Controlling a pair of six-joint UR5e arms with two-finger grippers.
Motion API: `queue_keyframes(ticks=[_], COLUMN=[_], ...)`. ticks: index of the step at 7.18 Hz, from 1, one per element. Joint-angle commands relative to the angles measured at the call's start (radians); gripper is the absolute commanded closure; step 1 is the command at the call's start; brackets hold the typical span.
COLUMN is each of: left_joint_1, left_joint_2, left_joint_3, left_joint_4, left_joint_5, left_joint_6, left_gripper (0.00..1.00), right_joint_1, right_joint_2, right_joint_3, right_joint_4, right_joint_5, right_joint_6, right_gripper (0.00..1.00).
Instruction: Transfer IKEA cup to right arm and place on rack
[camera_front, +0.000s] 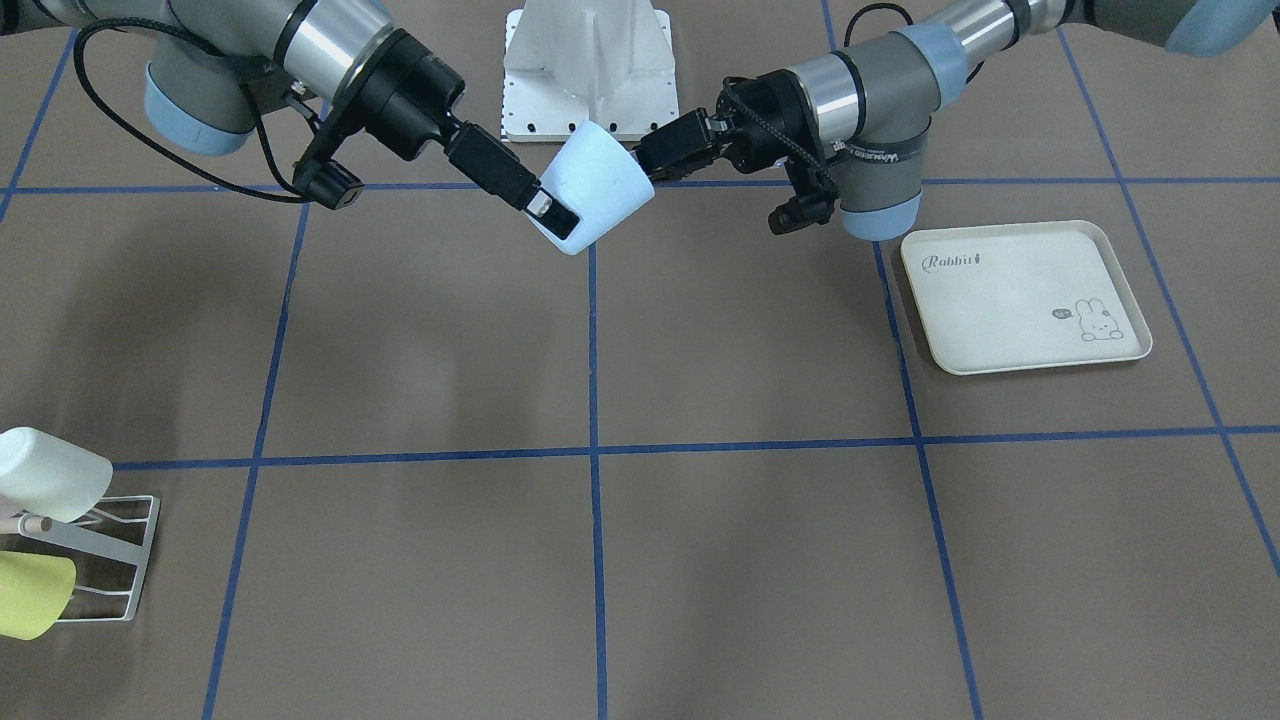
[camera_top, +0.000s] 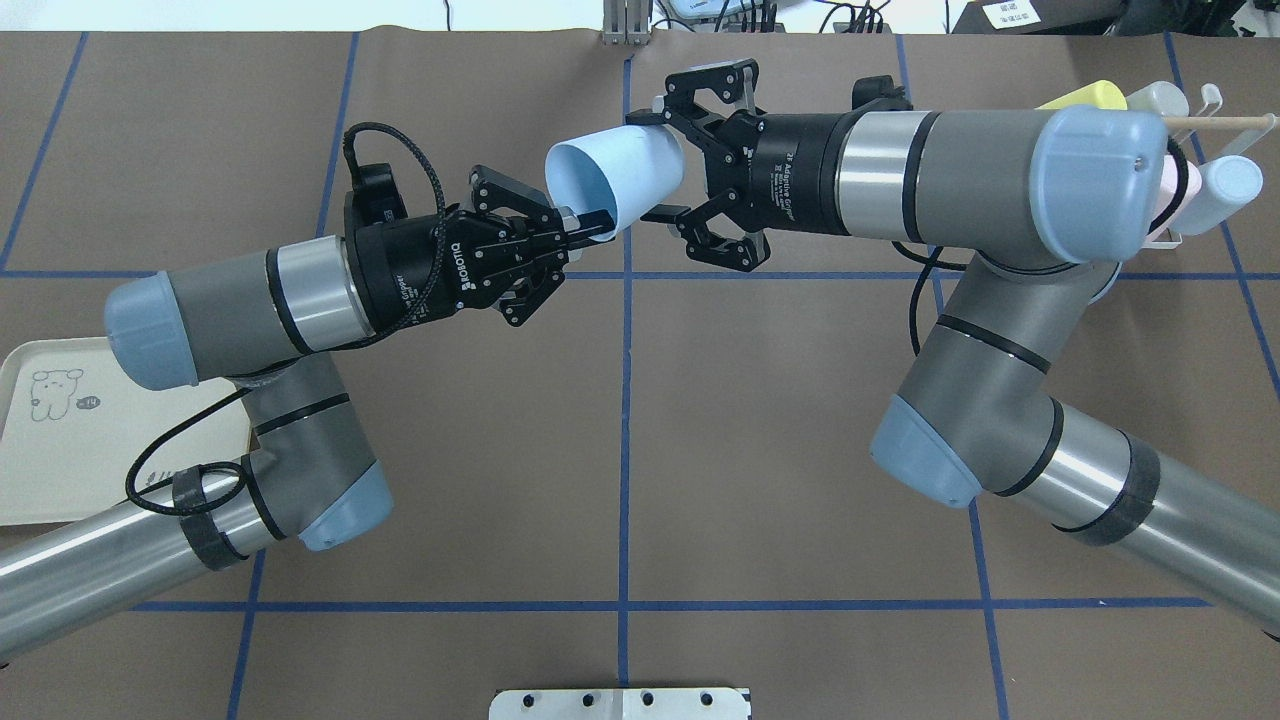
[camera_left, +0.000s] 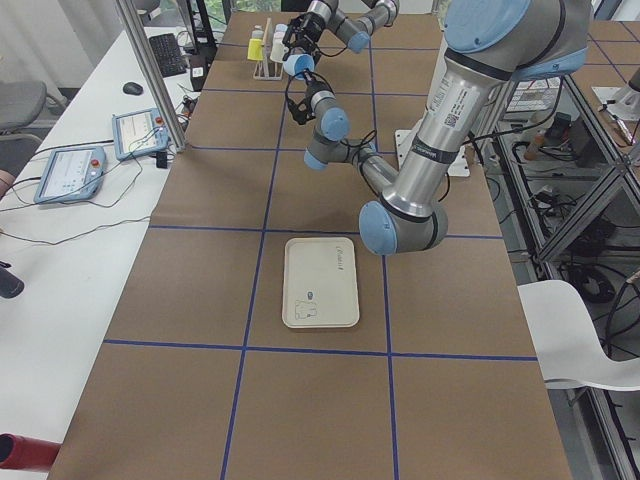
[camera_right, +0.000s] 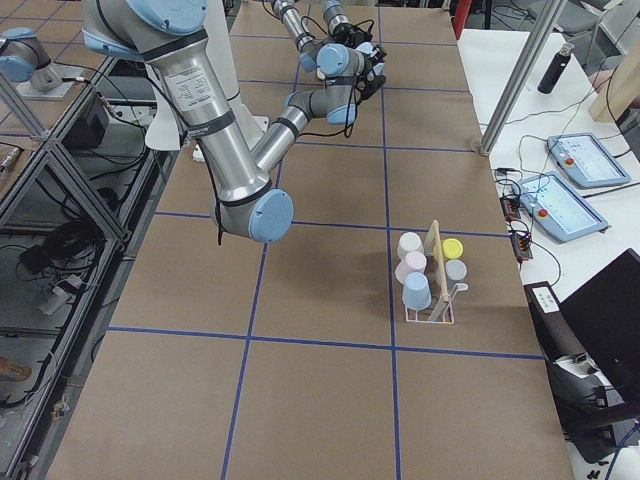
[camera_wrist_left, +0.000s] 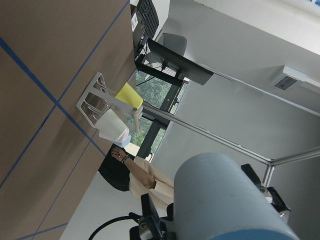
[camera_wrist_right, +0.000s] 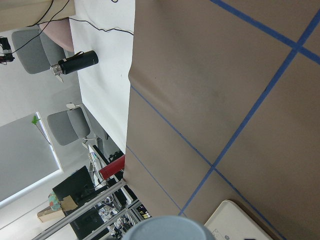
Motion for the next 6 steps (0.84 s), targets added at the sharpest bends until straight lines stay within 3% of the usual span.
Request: queue_keyframes(ticks=[1,2,3,6], left_joint_1=[-0.002,-0.002,-0.005,-0.04], left_joint_2=[-0.002,-0.006,-0.006,0.029], left_joint_3=[-0.002,-0.003,-0.005,0.0], left_joint_4=[0.003,0.009,0.009,0.01], left_joint_5=[0.001,0.002,0.002,-0.001], left_joint_6=[0.001,0.002,0.002,0.017], left_gripper=[0.47,0.06,0.0,0.01], right_joint_1=[0.0,-0.002,0.0,0.036], right_joint_2=[0.002,0.002,0.002,-0.001], right_joint_3=[0.001,0.001,0.006,0.006], right_joint_4=[0.0,0.001,0.003,-0.003], right_joint_5=[0.0,0.0,0.0,-0.067], right_joint_6=[0.001,0.001,0.001,-0.082], right_gripper=[1.0,1.0,1.0,1.0])
